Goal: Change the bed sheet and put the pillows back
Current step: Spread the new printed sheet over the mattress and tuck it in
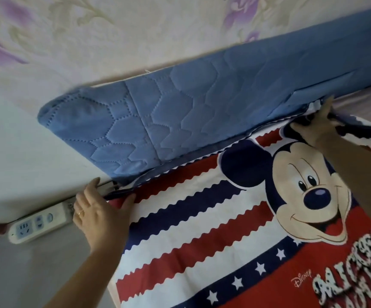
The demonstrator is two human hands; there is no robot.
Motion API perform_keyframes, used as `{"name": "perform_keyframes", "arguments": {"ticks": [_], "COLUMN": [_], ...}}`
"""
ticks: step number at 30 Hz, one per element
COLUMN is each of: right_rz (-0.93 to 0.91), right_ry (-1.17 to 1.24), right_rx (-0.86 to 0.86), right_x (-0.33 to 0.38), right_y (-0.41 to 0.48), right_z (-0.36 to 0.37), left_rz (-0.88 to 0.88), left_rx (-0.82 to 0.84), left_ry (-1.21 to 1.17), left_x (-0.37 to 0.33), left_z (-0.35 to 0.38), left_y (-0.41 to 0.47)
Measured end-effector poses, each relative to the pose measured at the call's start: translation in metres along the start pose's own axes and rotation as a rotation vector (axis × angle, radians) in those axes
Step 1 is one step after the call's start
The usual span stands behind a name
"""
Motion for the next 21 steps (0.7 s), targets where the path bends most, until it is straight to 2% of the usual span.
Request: {"name": "perform_keyframes", "arguments": {"ticks": [2, 3, 5, 7, 8, 11, 13, 18, 21], "right_rz": [-0.148, -0.243, -0.526, -0.808, -0.879, -0.836, -0.764, -0.627, -0.592], "right_ry": [-0.01, -0.023, -0.049, -0.117, -0.196, -0.474, -0.588, -0.695, -0.72], "right_rx": [-0.059, -0.097, -0.091, 0.057, 0.169, 0.4, 0.42, 0.487, 0.483], "right_x": [0.012, 0.019, 0.036, 0.05, 0.052, 0.05, 0.056, 0.06, 0.064], "right_y": [-0.021, -0.039, -0.085, -0.125, -0.137, -0.13, -0.108, -0.071, -0.064], "right_z": [0.001, 0.004, 0.022, 0.05, 0.066, 0.093, 0.099, 0.118, 0.123], "left_rz": [0.196, 0.313, 0.531, 0.69, 0.713, 0.658, 0.599, 0.424, 0.411], "left_rx": [-0.094, -0.071, 0.092, 0.269, 0.344, 0.443, 0.461, 0.59, 0.566], "left_ry": [-0.048, -0.048, 0.076, 0.311, 0.411, 0.592, 0.631, 0.604, 0.62], "left_x": [-0.006, -0.013, -0.027, -0.04, -0.045, -0.054, -0.059, -0.068, -0.074], "left_z": [-0.01, -0.008, 0.012, 0.041, 0.053, 0.079, 0.09, 0.109, 0.109], "left_y": [-0.03, -0.048, -0.073, -0.08, -0.078, -0.053, -0.036, -0.013, -0.012]}}
Point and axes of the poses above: each hand's wrist, its own y-axis towards the middle knuckle, its own z-axis out of the palm, x = y × z, the point moved 5 cm from there along y, towards the middle knuckle, and after that the axes turned 8 degrees about -z, right-handed, at the moved point
